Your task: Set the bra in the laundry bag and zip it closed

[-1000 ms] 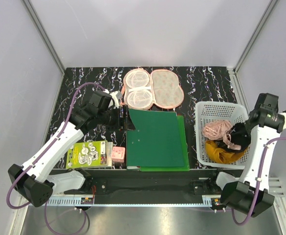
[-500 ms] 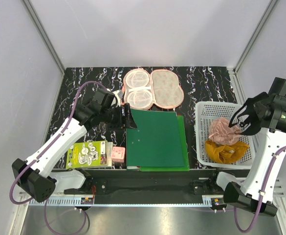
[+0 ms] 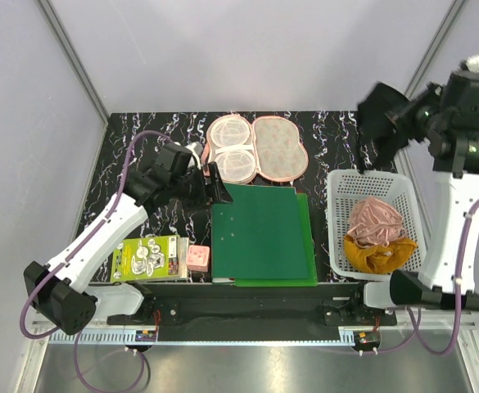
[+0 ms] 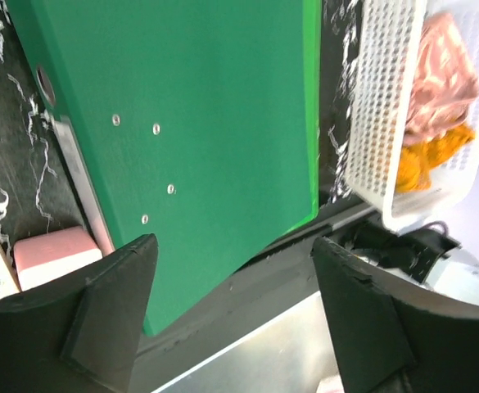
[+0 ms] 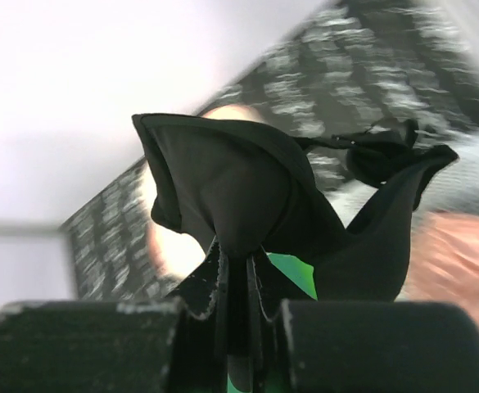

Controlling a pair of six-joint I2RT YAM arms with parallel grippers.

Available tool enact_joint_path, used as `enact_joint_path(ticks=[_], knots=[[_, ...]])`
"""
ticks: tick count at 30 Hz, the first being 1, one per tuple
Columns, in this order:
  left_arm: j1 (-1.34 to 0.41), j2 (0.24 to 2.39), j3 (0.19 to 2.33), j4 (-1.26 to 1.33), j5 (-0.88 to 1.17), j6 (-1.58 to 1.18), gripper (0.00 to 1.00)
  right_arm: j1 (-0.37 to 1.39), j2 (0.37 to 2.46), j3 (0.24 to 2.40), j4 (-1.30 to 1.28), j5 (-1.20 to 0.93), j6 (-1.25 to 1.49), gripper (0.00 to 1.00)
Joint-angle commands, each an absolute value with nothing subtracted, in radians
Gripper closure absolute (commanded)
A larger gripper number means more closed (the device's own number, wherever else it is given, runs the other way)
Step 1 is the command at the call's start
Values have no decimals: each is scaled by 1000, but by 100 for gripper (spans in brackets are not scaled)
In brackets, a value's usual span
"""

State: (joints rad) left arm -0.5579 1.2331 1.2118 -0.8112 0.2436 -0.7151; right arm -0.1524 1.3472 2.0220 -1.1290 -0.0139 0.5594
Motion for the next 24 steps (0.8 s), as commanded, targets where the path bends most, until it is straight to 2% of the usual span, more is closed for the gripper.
enact_joint_path(ticks=[1,5,12,19,20,24], knots=[[-476,1220,1244,-695,257,-770,17,-62,1460,2071,-884,-342,549,100],[-342,1197,1197,-565,344,-837,16,38,1638,2088,-711,-425,558,100],[-273,1215,1178,-542,380,-818,16,135,1940,2150,-408,-528,557,100],[-222,1212,1140,-541,397,-822,17,161,2300,2537,-431,-565,532,100],[-215,1218,1149,-541,399,-819,17,161,2325,2624,-443,-572,529,100],[-198,1247,1180,-543,400,-816,17,170,2394,2747,-446,-623,526,100]])
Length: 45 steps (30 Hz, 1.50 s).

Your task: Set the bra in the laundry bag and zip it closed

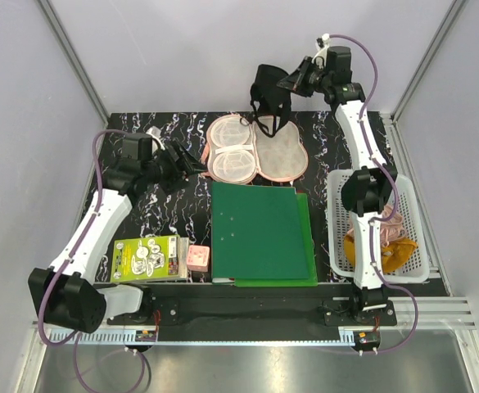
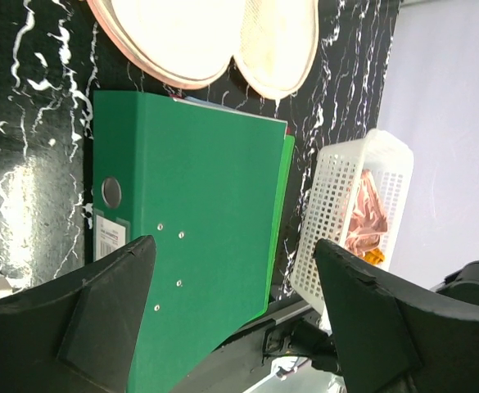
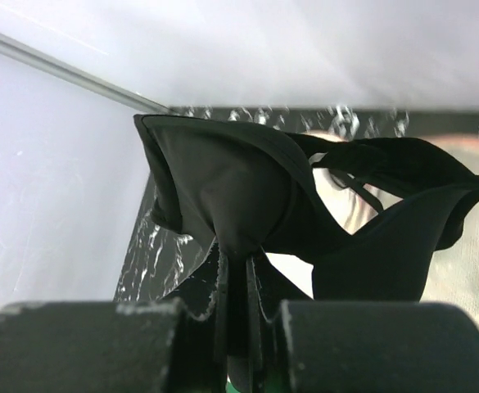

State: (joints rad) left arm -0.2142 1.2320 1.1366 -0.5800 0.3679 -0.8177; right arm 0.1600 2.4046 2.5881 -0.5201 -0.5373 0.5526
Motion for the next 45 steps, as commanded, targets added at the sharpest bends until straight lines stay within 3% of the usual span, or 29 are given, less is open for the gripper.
enact_joint_path(ticks=[1,8,9,11,12,14,15,16,22,31,41,44,45], knots=[[-195,1264,1184,-542,400,-813,17,176,2395,2744,-449,-633,512,100],[-160,1359,1230,-514,410,-782,16,253,2327,2404,-517,-689,469,100],[-158,1370,1236,-512,408,-764,16,264,2321,2372,-555,-669,472,94],[-152,1414,1256,-508,417,-744,11,299,2322,2283,-655,-628,491,73],[-150,1433,1267,-506,417,-721,8,307,2318,2258,-679,-617,502,54],[-147,1480,1293,-506,413,-709,8,316,2301,2183,-690,-603,502,33],[-147,1494,1304,-496,408,-692,8,316,2289,2177,-693,-582,496,12],[-147,1514,1330,-489,411,-684,8,310,2284,2186,-696,-537,488,0],[-147,1715,1454,-396,471,-630,9,287,2304,2276,-698,-312,474,0],[-173,2031,1677,-289,595,-722,18,239,2368,2368,-701,-250,456,0],[-276,2115,1712,-166,594,-715,22,180,2382,2329,-719,-169,393,1],[-290,2102,1672,-155,563,-724,28,176,2394,2321,-722,-178,413,6],[-291,2088,1652,-153,555,-727,32,182,2398,2322,-723,-189,428,16]])
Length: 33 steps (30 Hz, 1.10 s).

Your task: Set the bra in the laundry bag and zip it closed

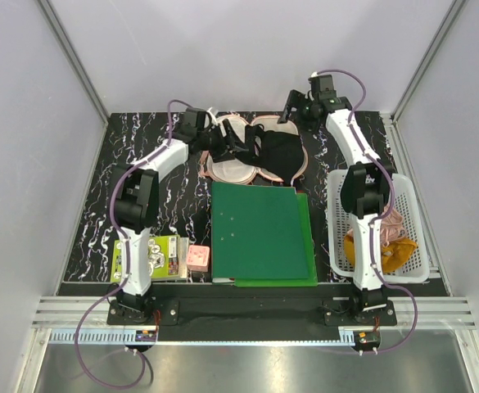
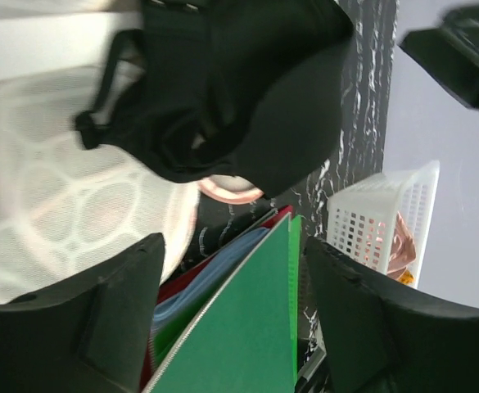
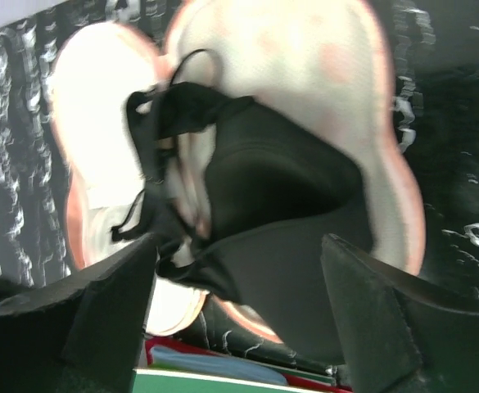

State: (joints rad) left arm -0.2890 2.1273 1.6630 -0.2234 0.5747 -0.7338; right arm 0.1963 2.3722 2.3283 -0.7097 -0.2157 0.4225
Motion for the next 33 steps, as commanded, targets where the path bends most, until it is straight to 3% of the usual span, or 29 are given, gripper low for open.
enact_joint_path(ticks=[1,3,10,14,17,21,33], knots=[[-291,2080,1643,-152,548,-732,33,190,2401,2322,-724,-173,445,19],[-291,2047,1617,-159,520,-733,37,225,2399,2327,-765,-36,504,27],[-291,1887,1511,-238,431,-715,42,340,2384,2313,-816,169,849,20],[-291,1781,1418,-278,402,-707,42,394,2486,2457,-902,209,937,21],[-291,1711,1367,-299,408,-701,42,416,2542,2519,-937,235,934,30],[-291,1628,1307,-327,405,-693,42,419,2574,2543,-983,272,956,52],[-291,1517,1204,-336,399,-707,41,433,2631,2551,-1023,272,1022,54]])
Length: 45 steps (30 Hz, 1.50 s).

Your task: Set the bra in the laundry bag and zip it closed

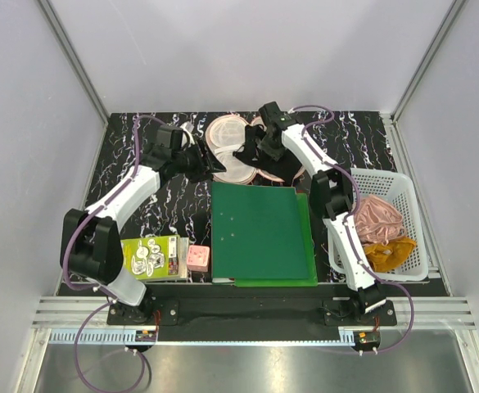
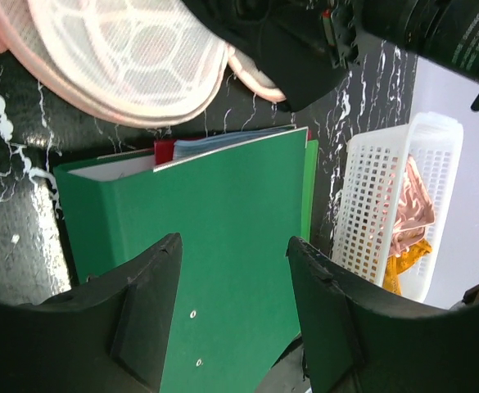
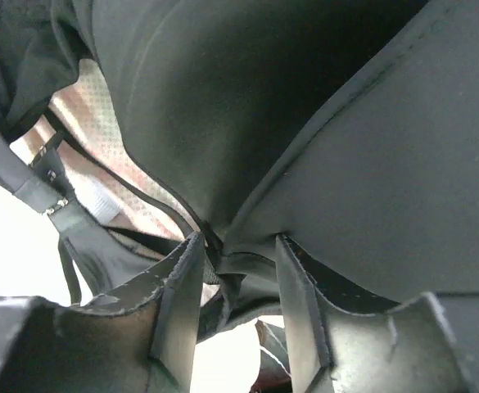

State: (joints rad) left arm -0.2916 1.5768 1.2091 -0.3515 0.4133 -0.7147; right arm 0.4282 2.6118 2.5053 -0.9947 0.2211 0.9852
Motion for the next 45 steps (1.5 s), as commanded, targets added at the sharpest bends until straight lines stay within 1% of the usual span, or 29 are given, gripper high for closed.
enact_joint_path(ticks=[1,4,5,6,7,8,13,18,22,26,27,29,30,35,40,42,44,45], knots=[[-291,1510,1201,-340,397,-706,41,433,2635,2553,-1028,270,1026,62],[-291,1502,1200,-350,393,-700,41,434,2626,2562,-1029,267,1017,76],[-290,1499,1200,-351,393,-698,41,433,2623,2574,-1029,264,1009,86],[-290,1499,1200,-356,393,-698,41,434,2617,2588,-1029,262,1000,91],[-288,1499,1201,-363,390,-696,41,433,2600,2615,-1029,262,982,94],[-287,1499,1203,-367,388,-695,41,433,2589,2626,-1029,259,971,99],[-255,1511,1221,-382,413,-704,41,433,2471,2642,-1005,195,972,100],[-221,1522,1239,-391,443,-721,41,434,2405,2655,-882,2,1070,100],[-187,1490,1227,-399,439,-718,41,433,2425,2721,-704,-188,1204,100],[-155,1441,1203,-403,433,-715,41,439,2465,2786,-516,-284,1321,100],[-149,1431,1197,-411,430,-710,41,439,2473,2786,-418,-300,1359,100],[-130,1404,1189,-416,422,-709,40,440,2483,2772,-301,-356,1393,100],[-124,1396,1178,-419,414,-709,40,440,2497,2772,-202,-368,1410,100],[-89,1370,1158,-419,407,-713,40,446,2563,2801,42,-400,1532,100],[-69,1361,1140,-416,391,-716,40,471,2612,2796,297,-318,1667,100],[-61,1353,1128,-410,385,-719,40,474,2631,2774,398,-301,1718,100],[-57,1345,1112,-403,379,-719,40,466,2645,2737,439,-322,1753,100],[-54,1342,1105,-403,379,-722,40,460,2648,2656,502,-345,1778,100]])
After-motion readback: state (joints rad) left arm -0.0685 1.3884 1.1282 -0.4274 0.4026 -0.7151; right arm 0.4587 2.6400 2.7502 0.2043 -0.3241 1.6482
